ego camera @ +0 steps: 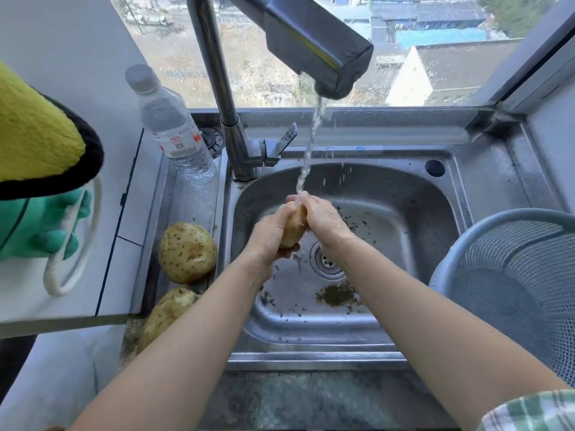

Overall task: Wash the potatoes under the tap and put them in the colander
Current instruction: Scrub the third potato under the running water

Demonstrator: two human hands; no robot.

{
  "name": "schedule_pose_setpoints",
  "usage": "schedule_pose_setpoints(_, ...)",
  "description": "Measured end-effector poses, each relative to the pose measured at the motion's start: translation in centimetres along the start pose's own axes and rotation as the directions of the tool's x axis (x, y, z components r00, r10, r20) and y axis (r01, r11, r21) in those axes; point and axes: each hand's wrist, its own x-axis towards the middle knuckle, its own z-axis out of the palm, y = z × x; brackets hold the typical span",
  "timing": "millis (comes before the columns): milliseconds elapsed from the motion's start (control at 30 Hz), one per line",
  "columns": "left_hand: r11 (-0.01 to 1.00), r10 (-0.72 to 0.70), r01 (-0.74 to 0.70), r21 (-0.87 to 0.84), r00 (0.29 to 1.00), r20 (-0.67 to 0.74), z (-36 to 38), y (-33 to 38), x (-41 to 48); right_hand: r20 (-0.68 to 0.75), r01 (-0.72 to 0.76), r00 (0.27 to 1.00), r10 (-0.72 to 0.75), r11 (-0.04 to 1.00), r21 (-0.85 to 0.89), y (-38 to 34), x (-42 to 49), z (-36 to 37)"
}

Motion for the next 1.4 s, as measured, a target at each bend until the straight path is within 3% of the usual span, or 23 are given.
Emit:
schedule_pose_setpoints(100, 0.996, -0.089, 0.091, 0.014, 0.99, -0.107, -0.6, 0.4, 0.3, -0.017, 0.162, 0.986, -0.165, 0.981, -0.105, -1.1, 1.1, -0.7)
schedule_pose_setpoints(233, 0.996, -0.09, 0.092, 0.008, 0.986, -0.14, -1.0, 0.7, 1.0, -0.024, 0.278, 0.958, -0.287, 0.944, -0.175, -4.3, 3.3, -1.0)
schedule_pose_setpoints(367, 0.999, 0.012, -0.001, 0.051, 0.978, -0.207, -1.4, 1.2, 1.4, 0.078, 0.325, 0.946, -0.316, 0.91, -0.259, -7.4, 5.6, -1.1)
schedule_pose_setpoints(533, 0.915, 0.248, -0.132, 0.381, 0.929, -0.274, -2.3, 3.4, 1.7, 0.183, 0.369, 0.928, -0.323, 0.856, -0.362, -8.9, 7.7, -1.0)
schedule_pose_setpoints(767, 0.887, 0.257, -0.096, 0.452, 0.916, -0.308, -3.3, 4.1, 1.8, 0.21, 0.385, 0.923, -0.323, 0.8, -0.46, -8.8, 8.3, -0.8)
schedule_pose_setpoints(833, 0.879, 0.246, -0.061, 0.472, 0.907, -0.342, -3.3, 3.8, 1.7, 0.191, 0.347, 0.937, -0.292, 0.838, -0.421, -8.0, 8.1, -0.7)
schedule_pose_setpoints(900, 0.869, 0.24, -0.022, 0.494, 0.893, -0.381, -3.3, 3.7, 1.7, 0.176, 0.144, 0.98, -0.09, 0.935, -0.324, -6.8, 7.6, -0.6)
schedule_pose_setpoints(967, 0.858, 0.265, -0.038, 0.511, 0.887, -0.379, -3.4, 3.7, 1.6, 0.336, -0.101, 0.921, 0.197, 0.954, -0.282, -5.4, 6.5, -0.2)
schedule_pose_setpoints(1000, 0.847, 0.279, -0.052, 0.528, 0.891, -0.36, -3.5, 3.8, 1.4, 0.432, -0.15, 0.865, 0.255, 0.953, -0.262, -4.6, 5.9, 0.0)
schedule_pose_setpoints(1067, 0.817, 0.305, -0.087, 0.571, 0.905, -0.298, -3.7, 3.8, 1.0, 0.509, -0.151, 0.836, 0.205, 0.978, -0.145, -3.5, 5.1, 0.7)
schedule_pose_setpoints(1200, 0.75, 0.377, -0.167, 0.639, 0.903, -0.206, -4.9, 4.1, -0.4, 0.421, -0.074, 0.903, 0.088, 0.996, -0.05, -2.4, 4.9, 1.8)
schedule_pose_setpoints(1400, 0.703, 0.561, -0.146, 0.696, 0.714, -0.418, -9.4, 4.3, -1.2, 0.23, -0.026, 0.972, 0.05, 0.994, -0.107, -2.6, 3.7, 6.5)
